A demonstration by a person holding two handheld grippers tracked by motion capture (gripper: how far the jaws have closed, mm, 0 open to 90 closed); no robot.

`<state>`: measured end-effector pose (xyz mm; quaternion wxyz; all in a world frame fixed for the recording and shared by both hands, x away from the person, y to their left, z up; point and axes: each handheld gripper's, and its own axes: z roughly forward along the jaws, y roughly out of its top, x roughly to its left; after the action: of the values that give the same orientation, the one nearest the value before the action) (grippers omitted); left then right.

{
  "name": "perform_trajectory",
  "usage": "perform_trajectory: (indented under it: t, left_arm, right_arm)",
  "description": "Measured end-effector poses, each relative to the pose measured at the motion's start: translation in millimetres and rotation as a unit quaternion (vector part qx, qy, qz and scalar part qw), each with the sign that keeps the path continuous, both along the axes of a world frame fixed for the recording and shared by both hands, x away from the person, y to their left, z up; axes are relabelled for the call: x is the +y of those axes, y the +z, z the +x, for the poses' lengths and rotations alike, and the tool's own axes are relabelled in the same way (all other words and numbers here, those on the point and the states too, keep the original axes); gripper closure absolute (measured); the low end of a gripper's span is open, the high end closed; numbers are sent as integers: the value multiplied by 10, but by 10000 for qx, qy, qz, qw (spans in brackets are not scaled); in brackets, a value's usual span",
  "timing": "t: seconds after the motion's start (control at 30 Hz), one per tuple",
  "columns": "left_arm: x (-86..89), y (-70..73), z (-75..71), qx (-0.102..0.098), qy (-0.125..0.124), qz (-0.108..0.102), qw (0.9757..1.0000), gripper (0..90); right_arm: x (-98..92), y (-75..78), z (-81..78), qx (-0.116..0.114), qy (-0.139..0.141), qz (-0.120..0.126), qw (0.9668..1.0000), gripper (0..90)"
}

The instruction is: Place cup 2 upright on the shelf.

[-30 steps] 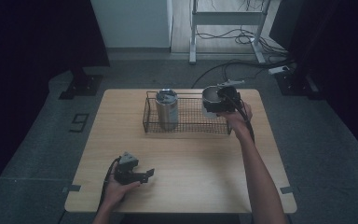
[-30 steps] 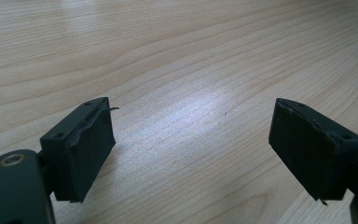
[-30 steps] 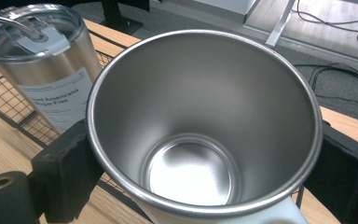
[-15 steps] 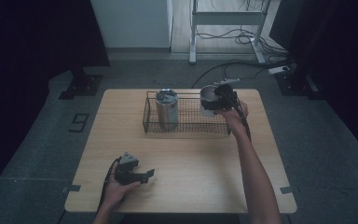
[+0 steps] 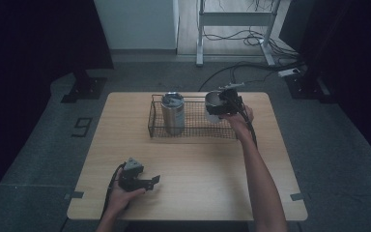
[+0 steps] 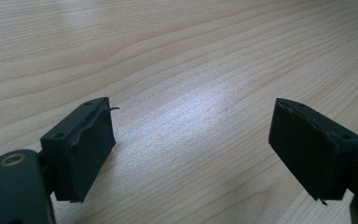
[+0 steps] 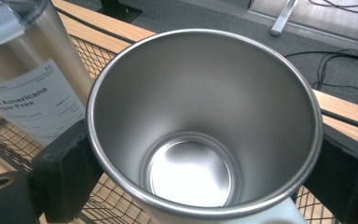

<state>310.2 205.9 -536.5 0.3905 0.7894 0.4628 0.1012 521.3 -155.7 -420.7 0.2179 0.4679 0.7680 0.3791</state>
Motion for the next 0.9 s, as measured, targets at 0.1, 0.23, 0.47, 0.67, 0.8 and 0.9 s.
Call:
perform_trajectory:
  t: [0.1, 0.23, 0.47, 0.67, 0.8, 0.9]
  left_arm:
    - [2, 1, -1, 0, 5, 0, 10000, 142]
    - [0, 3, -2, -3, 0, -10, 10000, 143]
    - [-8, 0, -1, 14, -19, -6, 10000, 142]
    - [4, 3, -5, 2, 3, 1, 10000, 143]
    - [1, 2, -5, 2, -3, 7, 10000, 143]
    - [-9, -2, -5, 8, -11, 19, 10000, 143]
  right_arm:
    - [18, -58, 31, 71, -5, -32, 10000, 74]
    - [22, -131, 71, 136, 10, -49, 9999, 74]
    - [57, -252, 126, 263, 34, -94, 9996, 74]
    - [103, -351, 157, 378, 18, -236, 9990, 74]
    - [118, -390, 175, 432, -30, -303, 9986, 74]
    - [115, -419, 193, 507, -84, -302, 9982, 74]
